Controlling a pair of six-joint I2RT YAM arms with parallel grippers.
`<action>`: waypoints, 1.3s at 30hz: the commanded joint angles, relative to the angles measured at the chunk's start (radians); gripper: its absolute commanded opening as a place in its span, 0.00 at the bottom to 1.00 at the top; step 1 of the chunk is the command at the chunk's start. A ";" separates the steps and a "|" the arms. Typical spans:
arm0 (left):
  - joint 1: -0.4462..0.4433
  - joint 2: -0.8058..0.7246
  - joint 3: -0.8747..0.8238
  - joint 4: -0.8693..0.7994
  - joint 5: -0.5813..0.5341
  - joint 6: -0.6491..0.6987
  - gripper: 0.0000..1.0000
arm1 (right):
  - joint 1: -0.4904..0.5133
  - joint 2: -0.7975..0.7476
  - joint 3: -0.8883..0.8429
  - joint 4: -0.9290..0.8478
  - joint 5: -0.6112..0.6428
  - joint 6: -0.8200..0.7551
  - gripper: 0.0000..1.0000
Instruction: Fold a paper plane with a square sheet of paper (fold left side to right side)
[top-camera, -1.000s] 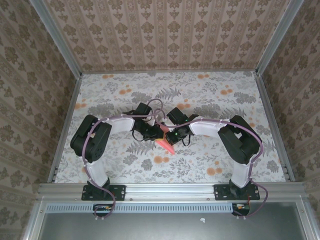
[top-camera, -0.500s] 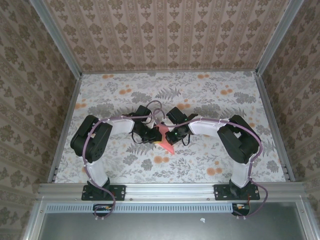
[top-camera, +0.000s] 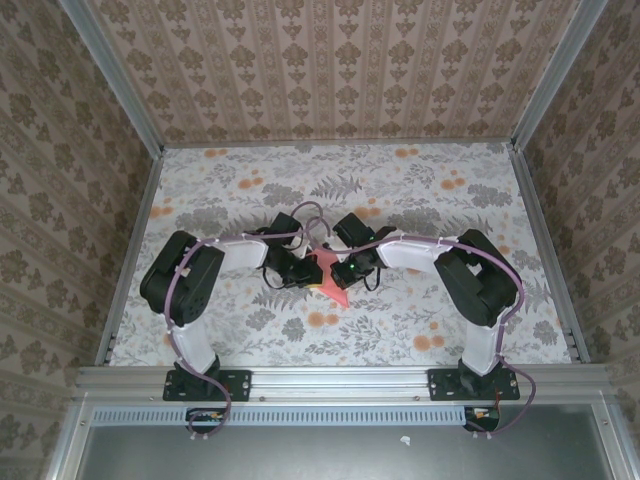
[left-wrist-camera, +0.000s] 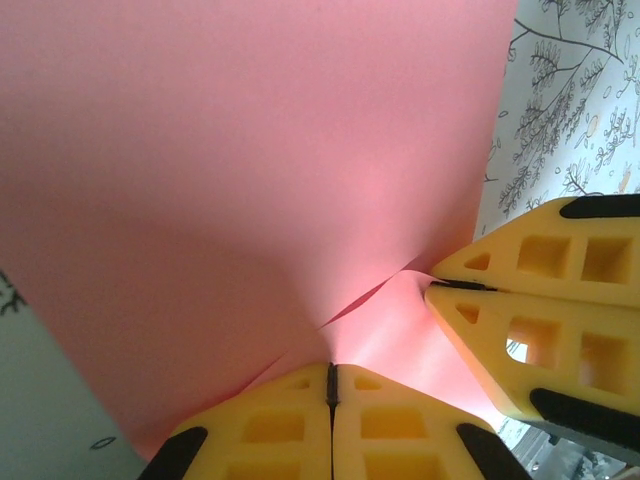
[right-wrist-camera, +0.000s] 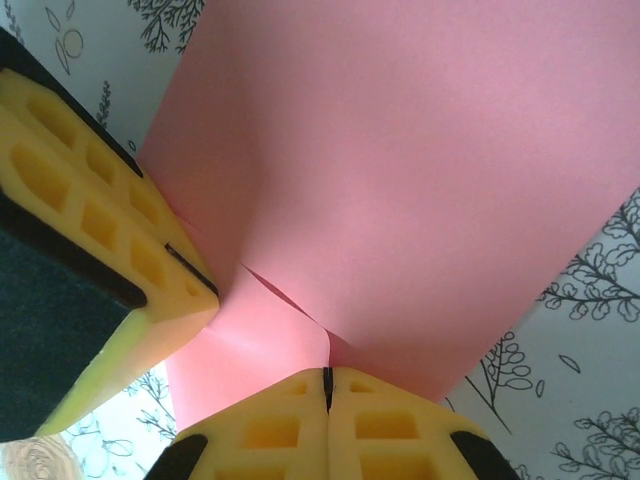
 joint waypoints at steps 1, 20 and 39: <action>-0.002 0.020 -0.057 -0.061 -0.092 0.003 0.06 | -0.027 -0.048 0.025 0.010 -0.055 0.069 0.15; -0.004 0.021 -0.046 -0.049 -0.100 0.004 0.05 | -0.013 -0.179 -0.141 0.038 -0.321 0.440 0.11; -0.007 0.023 -0.032 -0.060 -0.102 0.014 0.05 | 0.002 -0.017 -0.041 -0.030 -0.247 0.466 0.03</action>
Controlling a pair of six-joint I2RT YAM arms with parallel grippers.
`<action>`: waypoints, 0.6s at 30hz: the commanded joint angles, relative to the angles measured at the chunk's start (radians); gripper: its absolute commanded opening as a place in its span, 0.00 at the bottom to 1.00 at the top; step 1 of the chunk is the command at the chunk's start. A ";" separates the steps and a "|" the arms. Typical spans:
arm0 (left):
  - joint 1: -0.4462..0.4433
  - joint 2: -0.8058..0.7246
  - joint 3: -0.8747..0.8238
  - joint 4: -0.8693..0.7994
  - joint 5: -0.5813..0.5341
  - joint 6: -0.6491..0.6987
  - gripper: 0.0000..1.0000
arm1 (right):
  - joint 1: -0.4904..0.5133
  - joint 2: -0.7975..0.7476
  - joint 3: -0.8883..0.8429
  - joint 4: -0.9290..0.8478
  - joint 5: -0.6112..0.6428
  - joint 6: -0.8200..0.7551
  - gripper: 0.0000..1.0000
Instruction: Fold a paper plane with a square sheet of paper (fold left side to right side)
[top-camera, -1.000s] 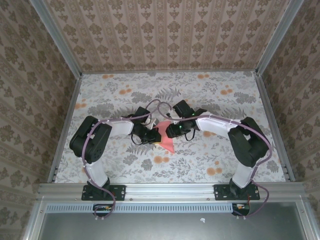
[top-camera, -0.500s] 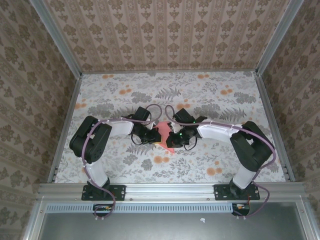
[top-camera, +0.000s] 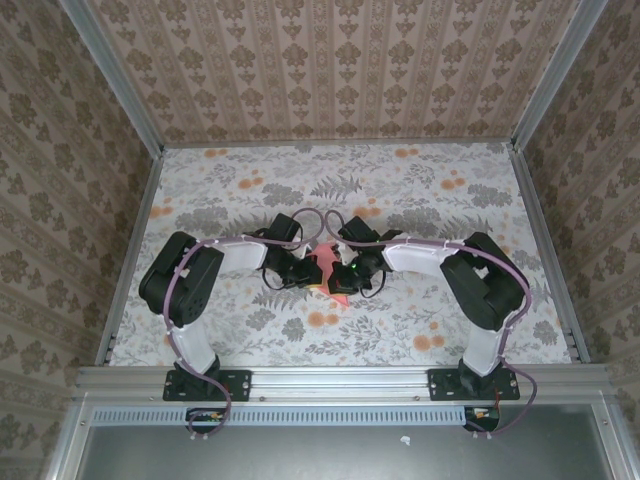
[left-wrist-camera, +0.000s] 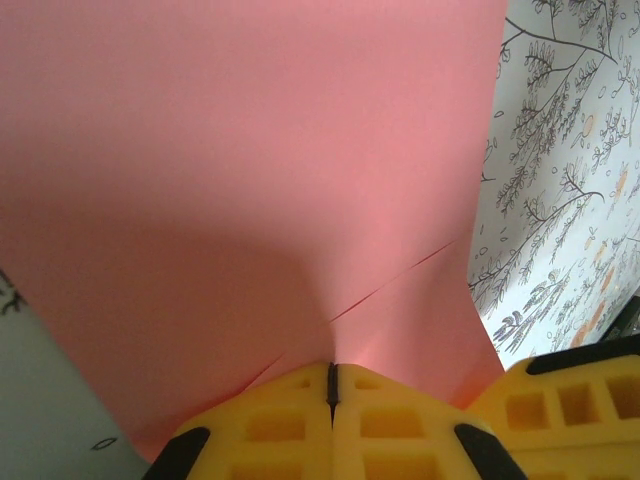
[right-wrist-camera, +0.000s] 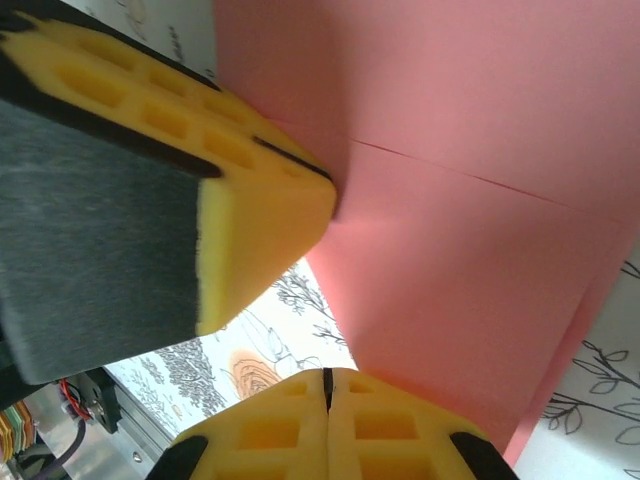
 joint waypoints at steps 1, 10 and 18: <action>-0.006 0.029 -0.021 -0.080 -0.100 0.014 0.05 | 0.006 0.027 0.023 -0.043 0.025 0.002 0.03; -0.006 0.027 -0.019 -0.087 -0.107 0.019 0.05 | 0.008 0.049 0.025 -0.089 0.055 -0.012 0.03; -0.006 0.027 -0.015 -0.098 -0.117 0.025 0.04 | 0.008 0.057 0.012 -0.127 0.068 -0.015 0.03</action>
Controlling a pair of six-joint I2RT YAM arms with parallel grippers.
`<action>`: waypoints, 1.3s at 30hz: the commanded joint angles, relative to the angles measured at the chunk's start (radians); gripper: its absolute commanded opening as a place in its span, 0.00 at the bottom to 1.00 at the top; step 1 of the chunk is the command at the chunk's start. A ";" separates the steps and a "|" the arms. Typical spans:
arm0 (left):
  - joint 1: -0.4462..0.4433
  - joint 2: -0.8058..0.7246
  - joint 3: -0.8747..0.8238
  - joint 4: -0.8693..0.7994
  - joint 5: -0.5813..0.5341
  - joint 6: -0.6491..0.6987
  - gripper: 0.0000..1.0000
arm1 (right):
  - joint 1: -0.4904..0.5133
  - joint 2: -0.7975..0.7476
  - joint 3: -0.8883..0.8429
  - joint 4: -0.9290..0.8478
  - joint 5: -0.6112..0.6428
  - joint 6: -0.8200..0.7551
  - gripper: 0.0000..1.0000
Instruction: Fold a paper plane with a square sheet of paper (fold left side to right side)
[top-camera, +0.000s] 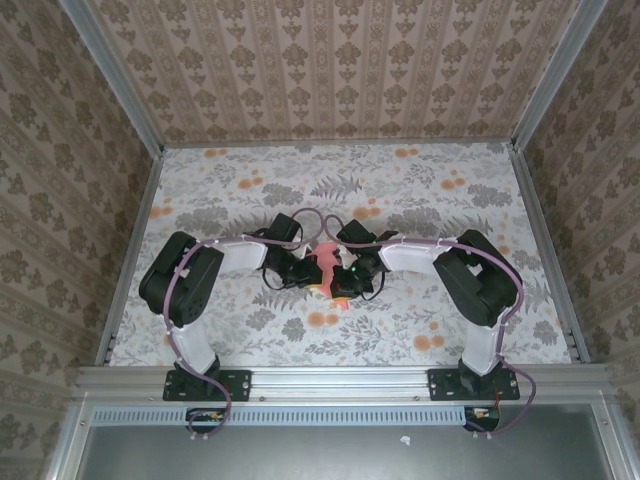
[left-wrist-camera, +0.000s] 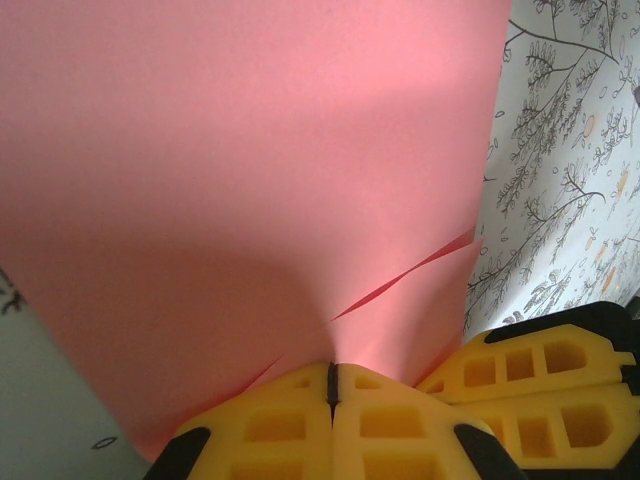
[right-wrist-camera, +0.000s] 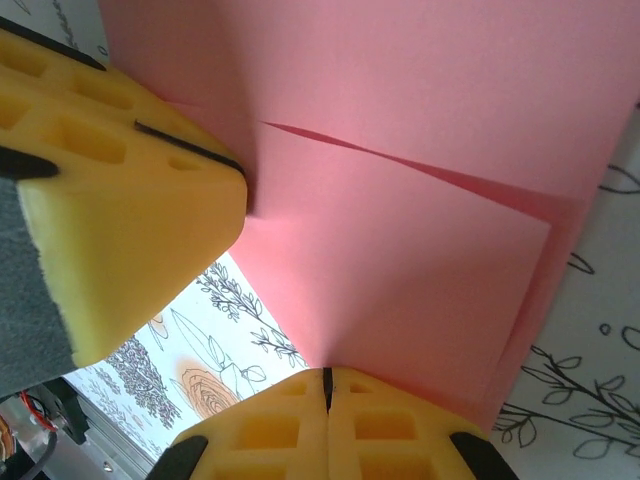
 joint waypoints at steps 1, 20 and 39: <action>-0.006 0.026 -0.018 -0.094 -0.116 0.024 0.05 | 0.004 0.015 -0.001 -0.088 0.047 -0.014 0.03; -0.001 0.025 -0.018 -0.101 -0.133 0.032 0.04 | 0.004 -0.072 -0.107 -0.285 0.084 -0.112 0.02; -0.001 0.015 -0.005 -0.097 -0.128 0.032 0.04 | -0.033 -0.218 -0.109 0.011 -0.030 -0.008 0.00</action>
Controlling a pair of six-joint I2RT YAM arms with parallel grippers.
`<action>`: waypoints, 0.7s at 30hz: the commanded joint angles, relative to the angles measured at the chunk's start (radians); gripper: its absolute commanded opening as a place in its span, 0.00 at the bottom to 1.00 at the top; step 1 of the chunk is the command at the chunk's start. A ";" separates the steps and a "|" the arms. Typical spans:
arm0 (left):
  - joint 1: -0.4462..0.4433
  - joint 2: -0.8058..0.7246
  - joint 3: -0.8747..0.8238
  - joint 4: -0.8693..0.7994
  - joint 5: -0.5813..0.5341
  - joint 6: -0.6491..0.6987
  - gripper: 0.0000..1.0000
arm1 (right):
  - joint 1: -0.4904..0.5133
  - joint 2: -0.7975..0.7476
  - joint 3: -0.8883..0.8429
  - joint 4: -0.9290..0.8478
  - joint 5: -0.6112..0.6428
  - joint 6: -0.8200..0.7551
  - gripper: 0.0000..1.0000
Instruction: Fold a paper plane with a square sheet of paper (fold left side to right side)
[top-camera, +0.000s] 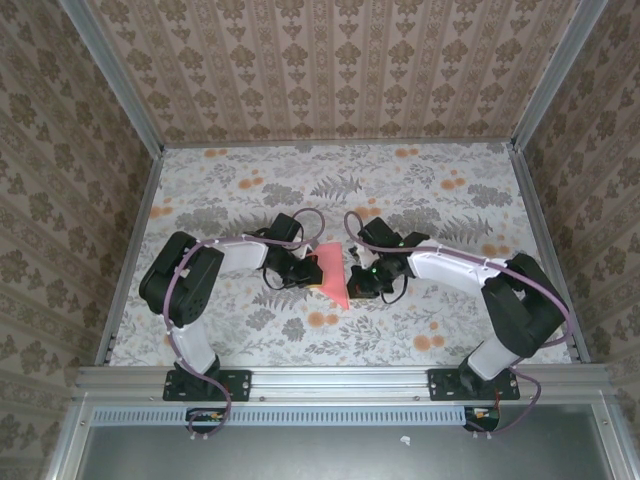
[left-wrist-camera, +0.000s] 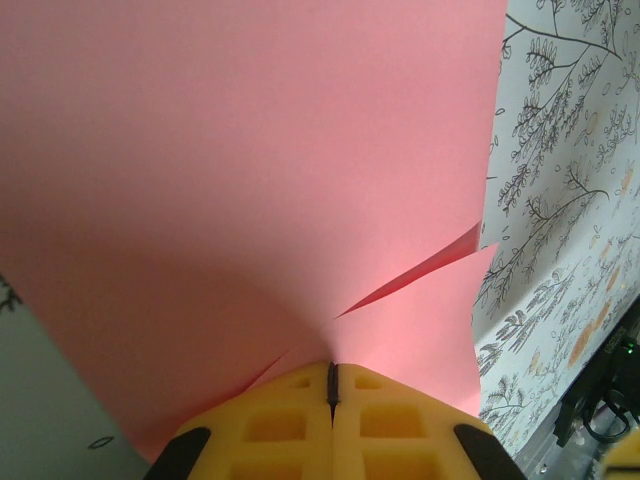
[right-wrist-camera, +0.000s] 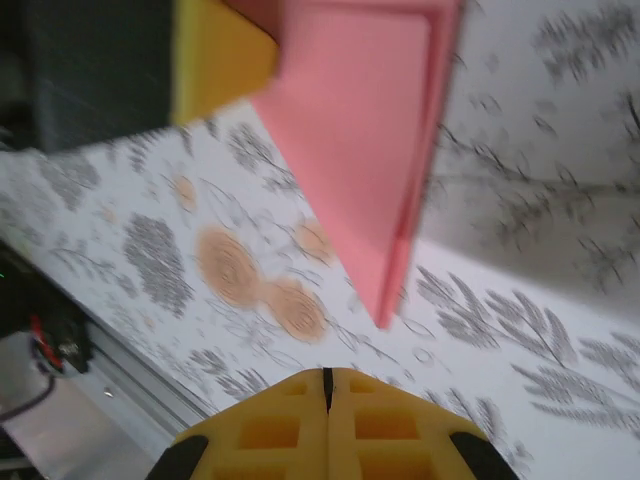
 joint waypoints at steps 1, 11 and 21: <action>-0.002 0.015 -0.010 -0.086 -0.120 0.025 0.04 | 0.004 0.086 0.021 0.121 -0.048 0.061 0.00; -0.005 0.010 0.000 -0.078 -0.110 0.019 0.05 | 0.016 0.290 0.136 0.083 -0.031 0.020 0.00; -0.034 -0.106 0.010 -0.080 -0.098 0.022 0.09 | 0.016 0.348 0.136 -0.026 0.054 -0.015 0.00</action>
